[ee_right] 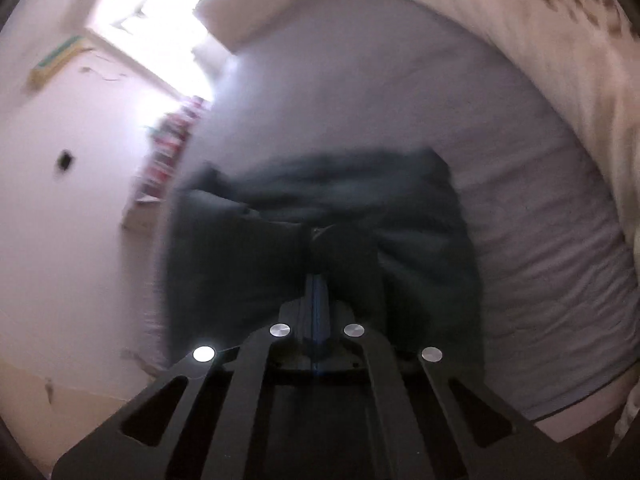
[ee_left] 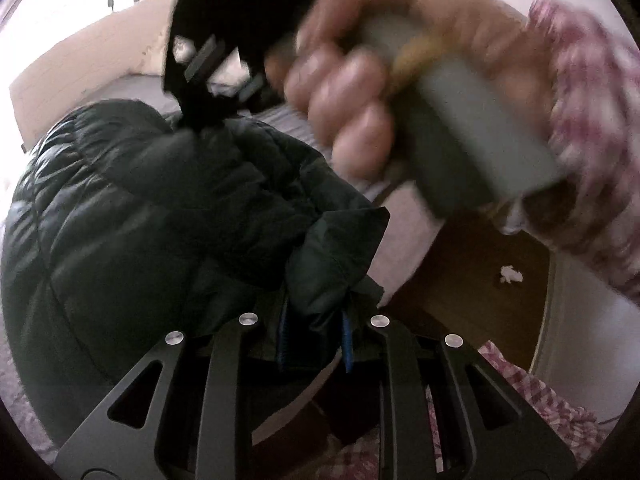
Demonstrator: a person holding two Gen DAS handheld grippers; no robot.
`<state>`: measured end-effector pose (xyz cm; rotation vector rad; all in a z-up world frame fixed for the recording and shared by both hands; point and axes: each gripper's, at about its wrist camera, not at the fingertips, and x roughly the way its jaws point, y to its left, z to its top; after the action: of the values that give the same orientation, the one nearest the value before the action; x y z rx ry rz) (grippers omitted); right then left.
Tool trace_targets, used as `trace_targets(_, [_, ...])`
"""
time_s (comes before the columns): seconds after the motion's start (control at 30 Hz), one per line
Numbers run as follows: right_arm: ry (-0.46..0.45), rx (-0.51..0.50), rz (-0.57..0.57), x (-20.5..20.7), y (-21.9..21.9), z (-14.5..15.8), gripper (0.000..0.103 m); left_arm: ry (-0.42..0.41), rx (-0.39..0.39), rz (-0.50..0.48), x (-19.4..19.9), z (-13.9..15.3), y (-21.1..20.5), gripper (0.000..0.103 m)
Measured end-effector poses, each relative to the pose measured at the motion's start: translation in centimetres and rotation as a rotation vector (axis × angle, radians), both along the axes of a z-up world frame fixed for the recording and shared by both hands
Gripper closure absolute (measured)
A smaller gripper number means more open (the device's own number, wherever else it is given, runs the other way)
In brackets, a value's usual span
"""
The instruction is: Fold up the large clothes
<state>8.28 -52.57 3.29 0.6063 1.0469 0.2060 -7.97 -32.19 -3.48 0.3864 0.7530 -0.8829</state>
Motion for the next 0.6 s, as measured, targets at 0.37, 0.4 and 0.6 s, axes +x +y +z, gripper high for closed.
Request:
trace_targets(0.37, [0.039, 0.114, -0.063, -0.9, -2.8, -4.6, 0.103, 0.079, 0.0, -0.049, -1.5, 2.1, 0.9, 0.068])
trace_targets(0.4, [0.036, 0.107, -0.067, -1.0, -2.8, -4.6, 0.103, 0.076, -0.013, -0.057, -1.9, 2.8, 1.5, 0.065])
trace_targets(0.6, [0.051, 0.078, -0.08, -0.7, -1.9, -3.3, 0.103, -0.022, -0.089, 0.017, -2.7, 7.6, 7.3, 0.046])
